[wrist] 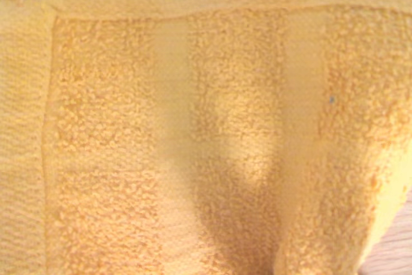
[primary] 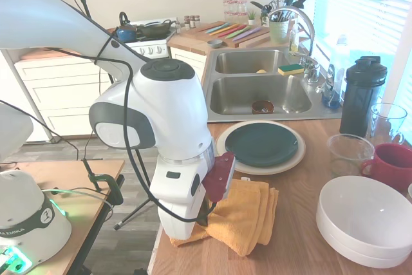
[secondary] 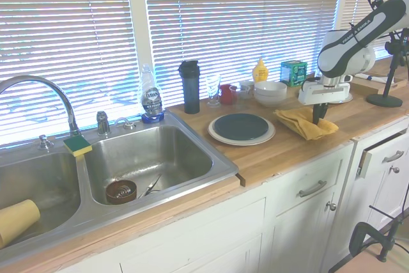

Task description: Wipe the blue plate in clockwise motion

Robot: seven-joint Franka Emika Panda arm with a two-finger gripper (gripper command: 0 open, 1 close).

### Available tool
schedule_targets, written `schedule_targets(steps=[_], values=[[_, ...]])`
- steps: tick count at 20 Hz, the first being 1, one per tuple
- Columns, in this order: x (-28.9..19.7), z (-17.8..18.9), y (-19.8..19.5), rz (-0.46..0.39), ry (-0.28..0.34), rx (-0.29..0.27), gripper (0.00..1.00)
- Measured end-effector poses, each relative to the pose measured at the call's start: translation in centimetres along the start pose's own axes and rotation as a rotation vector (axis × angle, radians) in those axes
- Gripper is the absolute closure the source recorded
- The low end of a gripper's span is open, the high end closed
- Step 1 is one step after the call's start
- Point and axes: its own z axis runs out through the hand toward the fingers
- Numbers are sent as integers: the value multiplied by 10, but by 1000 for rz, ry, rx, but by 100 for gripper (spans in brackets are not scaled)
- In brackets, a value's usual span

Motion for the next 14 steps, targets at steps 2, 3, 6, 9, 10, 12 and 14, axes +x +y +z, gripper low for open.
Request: schedule_targets(steps=[2, 3, 6, 9, 10, 12, 14], values=[[-1, 0, -1, -5, 1, 0, 0], [-1, 0, -1, -8, 3, 0, 0], [-2, 0, -2, -11, 6, 2, 0], [-1, -1, -2, -12, 8, 3, 0], [-1, -1, -2, -13, 9, 4, 0], [-1, -1, -3, -15, 12, 5, 0], [-1, -1, -3, -18, 16, 6, 0]])
